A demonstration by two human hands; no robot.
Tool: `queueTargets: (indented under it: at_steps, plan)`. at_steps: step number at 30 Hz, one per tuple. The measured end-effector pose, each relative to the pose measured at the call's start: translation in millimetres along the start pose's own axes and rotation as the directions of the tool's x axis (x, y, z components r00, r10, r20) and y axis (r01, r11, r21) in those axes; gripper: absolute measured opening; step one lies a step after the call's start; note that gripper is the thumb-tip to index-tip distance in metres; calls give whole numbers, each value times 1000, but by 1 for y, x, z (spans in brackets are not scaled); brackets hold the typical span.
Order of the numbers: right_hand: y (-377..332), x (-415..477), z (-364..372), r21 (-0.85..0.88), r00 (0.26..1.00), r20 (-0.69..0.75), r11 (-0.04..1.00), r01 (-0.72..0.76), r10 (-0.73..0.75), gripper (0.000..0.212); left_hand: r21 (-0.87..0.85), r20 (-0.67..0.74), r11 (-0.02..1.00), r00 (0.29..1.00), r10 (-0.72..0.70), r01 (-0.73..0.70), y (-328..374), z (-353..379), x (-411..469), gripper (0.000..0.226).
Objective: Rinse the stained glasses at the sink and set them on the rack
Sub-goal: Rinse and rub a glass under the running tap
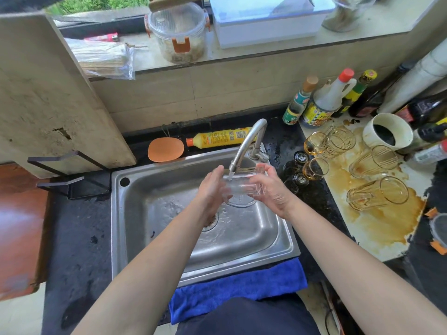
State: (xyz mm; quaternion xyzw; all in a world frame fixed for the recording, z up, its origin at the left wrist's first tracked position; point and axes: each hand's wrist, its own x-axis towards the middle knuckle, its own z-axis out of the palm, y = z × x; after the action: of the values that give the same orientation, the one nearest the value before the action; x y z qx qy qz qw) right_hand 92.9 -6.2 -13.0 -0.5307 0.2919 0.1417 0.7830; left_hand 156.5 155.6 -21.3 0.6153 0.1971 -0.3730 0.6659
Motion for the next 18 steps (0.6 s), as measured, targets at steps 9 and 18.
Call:
queueTargets:
  at_steps: [9, 18]
  plan:
    - [-3, 6, 42, -411, 974, -156, 886, -215, 163, 58, 58, -174, 993, 978, 116, -107, -13, -27, -9, 32]
    - [4, 6, 47, -516, 984, 112, 838, 176, -138, 61, -165, -101, 983, 990, -97, 79, -4, -52, -20, 68]
